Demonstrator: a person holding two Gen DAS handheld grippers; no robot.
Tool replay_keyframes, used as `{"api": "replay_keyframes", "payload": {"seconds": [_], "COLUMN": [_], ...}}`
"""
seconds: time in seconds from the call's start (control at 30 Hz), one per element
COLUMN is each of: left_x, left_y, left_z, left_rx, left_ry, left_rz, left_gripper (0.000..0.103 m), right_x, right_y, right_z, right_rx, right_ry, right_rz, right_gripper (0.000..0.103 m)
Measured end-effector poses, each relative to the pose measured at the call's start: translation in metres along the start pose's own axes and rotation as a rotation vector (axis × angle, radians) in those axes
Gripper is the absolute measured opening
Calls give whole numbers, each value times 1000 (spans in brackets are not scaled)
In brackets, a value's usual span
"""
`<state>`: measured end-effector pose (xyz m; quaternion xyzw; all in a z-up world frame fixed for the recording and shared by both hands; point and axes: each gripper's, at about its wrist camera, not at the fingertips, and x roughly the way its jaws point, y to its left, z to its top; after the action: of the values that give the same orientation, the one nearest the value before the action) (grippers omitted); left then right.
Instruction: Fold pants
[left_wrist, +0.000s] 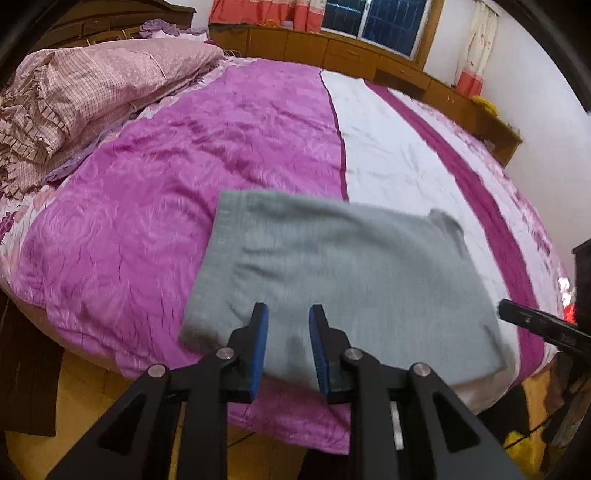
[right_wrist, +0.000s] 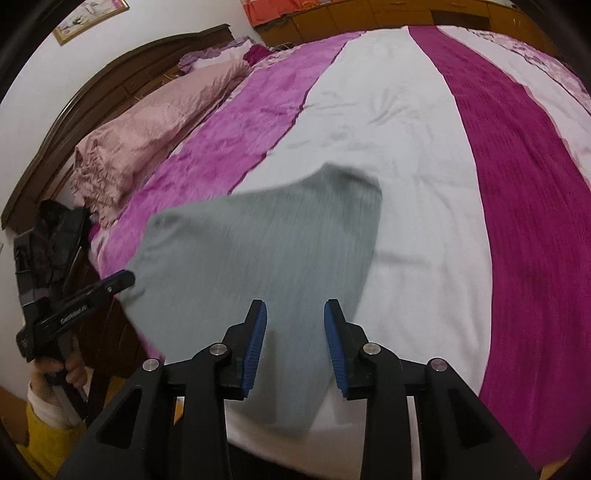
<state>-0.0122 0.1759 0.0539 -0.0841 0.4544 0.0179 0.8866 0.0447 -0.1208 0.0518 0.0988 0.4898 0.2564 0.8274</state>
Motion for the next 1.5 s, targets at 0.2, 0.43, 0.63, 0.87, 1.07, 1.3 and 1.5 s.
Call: {"api": "replay_keyframes", "payload": {"seconds": [0.2, 0.43, 0.63, 0.87, 1.07, 1.3, 1.5], "left_x": [19, 2, -19, -26, -5, 23, 27], "left_y": [13, 2, -10, -38, -63, -66, -64], "left_z": [-15, -14, -19, -20, -19, -27, -26], "left_rx": [-29, -14, -30, 4, 77, 130, 116], "left_ry": [23, 25, 18, 19, 47, 85, 84], "left_rz": [-8, 36, 28, -25, -34, -31, -45], "left_gripper": [24, 24, 32, 40, 40, 42, 45], "right_x": [11, 15, 11, -11, -8, 25, 29], "right_y": [-3, -21, -19, 1, -9, -16, -25], "right_z": [-36, -51, -55, -50, -34, -36, -36], "right_rx": [-14, 75, 89, 27, 89, 132, 196], "right_ry": [59, 41, 50, 38, 9, 35, 28], "right_rz": [-67, 8, 3, -122, -62, -42, 25], "right_gripper": [27, 28, 31, 40, 41, 45, 50]}}
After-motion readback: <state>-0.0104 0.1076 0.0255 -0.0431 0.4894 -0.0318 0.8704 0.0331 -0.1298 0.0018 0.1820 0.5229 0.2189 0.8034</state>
